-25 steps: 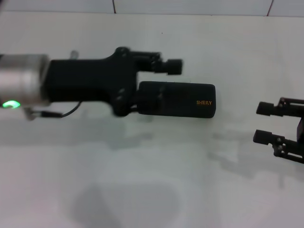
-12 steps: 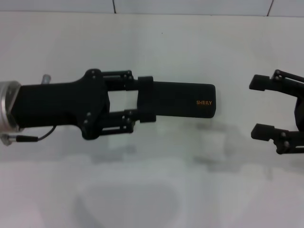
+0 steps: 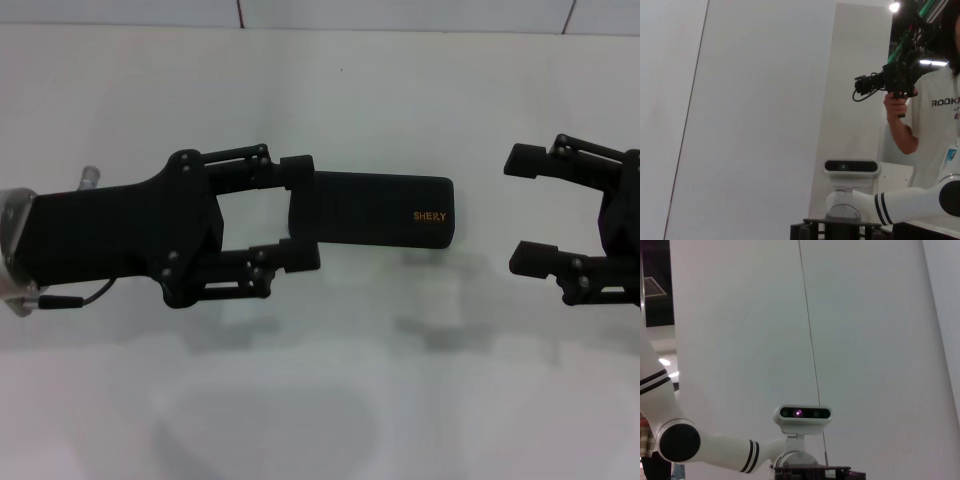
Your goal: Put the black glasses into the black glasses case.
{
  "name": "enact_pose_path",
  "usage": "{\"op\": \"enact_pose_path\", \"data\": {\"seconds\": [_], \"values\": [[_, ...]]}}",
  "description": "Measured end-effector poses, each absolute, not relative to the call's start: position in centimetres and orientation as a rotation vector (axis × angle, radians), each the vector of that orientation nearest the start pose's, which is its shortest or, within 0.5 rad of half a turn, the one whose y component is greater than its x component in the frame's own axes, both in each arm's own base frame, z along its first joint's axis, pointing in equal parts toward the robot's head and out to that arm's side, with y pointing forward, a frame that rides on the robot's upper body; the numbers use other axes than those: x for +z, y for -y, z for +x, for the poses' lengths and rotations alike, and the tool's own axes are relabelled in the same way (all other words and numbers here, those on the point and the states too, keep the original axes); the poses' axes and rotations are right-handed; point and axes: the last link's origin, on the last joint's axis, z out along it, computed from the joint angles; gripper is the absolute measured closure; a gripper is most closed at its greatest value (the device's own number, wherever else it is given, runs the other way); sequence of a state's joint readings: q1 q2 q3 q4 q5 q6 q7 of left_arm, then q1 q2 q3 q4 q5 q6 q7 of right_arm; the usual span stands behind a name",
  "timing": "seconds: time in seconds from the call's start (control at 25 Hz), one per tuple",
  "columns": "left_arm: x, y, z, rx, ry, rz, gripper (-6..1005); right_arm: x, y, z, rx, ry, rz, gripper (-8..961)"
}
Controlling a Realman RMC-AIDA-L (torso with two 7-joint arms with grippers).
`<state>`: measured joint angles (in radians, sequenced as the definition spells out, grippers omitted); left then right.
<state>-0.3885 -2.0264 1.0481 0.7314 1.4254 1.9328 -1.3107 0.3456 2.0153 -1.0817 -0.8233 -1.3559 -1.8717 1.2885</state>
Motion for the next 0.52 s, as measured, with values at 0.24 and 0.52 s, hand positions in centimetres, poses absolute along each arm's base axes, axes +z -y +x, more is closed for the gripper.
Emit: {"op": "enact_pose_path", "data": {"seconds": [0.24,0.52], "values": [[3.16,-27.22,-21.46,-1.354,0.225,-2.835,299,4.32,-27.74,21.15,1.317,-0.132,-2.752,97],[3.13,-27.24,-21.47,-1.351,0.225,-2.836,267,3.85,-27.74,21.38,1.334,-0.175,-2.751,97]]}}
